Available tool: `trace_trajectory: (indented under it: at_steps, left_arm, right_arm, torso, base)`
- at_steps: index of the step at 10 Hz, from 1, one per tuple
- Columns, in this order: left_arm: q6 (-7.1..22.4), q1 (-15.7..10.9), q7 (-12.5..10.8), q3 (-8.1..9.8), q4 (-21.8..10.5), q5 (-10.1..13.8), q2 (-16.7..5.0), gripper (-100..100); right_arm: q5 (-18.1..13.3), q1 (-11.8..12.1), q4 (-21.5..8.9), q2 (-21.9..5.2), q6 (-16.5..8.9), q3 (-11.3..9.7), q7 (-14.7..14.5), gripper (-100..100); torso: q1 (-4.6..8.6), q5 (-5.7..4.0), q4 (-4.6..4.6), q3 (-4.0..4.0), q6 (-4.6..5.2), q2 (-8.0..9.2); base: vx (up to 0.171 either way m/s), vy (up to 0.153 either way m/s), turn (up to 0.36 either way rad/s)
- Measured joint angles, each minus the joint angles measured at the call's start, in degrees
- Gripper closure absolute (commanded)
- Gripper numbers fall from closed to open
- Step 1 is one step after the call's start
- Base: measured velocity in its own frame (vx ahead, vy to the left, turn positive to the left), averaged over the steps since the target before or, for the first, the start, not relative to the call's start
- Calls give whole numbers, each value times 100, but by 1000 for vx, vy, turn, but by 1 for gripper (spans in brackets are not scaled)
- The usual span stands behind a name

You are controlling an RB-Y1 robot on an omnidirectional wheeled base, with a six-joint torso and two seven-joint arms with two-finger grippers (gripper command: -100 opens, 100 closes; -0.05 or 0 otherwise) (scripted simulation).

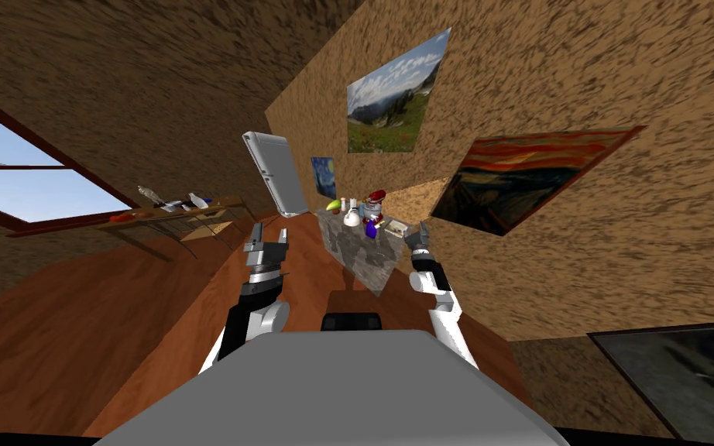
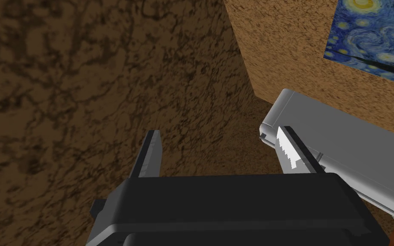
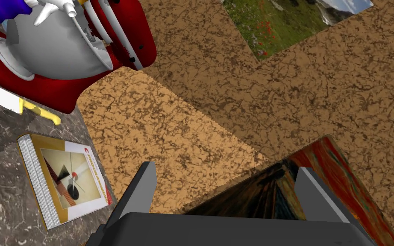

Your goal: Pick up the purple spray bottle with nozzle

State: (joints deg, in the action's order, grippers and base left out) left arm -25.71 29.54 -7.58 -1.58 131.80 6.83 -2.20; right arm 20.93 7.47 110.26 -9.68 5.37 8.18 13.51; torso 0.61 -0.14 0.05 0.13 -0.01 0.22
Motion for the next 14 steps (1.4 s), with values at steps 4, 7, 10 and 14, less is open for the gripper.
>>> trace_trajectory:
  at_steps: [4,7,10,14]
  left_arm:
    - [0,1,0,0,0,0,0,0]
    - [0,2,0,0,0,0,1,0]
    - [0,1,0,0,0,0,0,0]
    - [0,2,0,0,0,0,0,0]
  right_arm:
    - [626,-346,-471,-92,-566,96,147,-100]
    - [1036,-671,-884,-117,-902,155,226,-100]
    - [1500,-994,-1298,-180,-1311,212,338,-100]
    - [2124,-1346,-1832,-328,-1734,222,473,-100]
  torso:
    - [-20,3,-4,-10,2,-18]
    - [-26,4,-5,-13,5,-24]
    - [-26,4,-6,-16,1,-29]
    - [-28,5,-7,-19,3,-34]
  base:
    - [-57,-97,127]
    - [-50,-82,153]
    - [-39,-72,116]
    - [-32,-65,118]
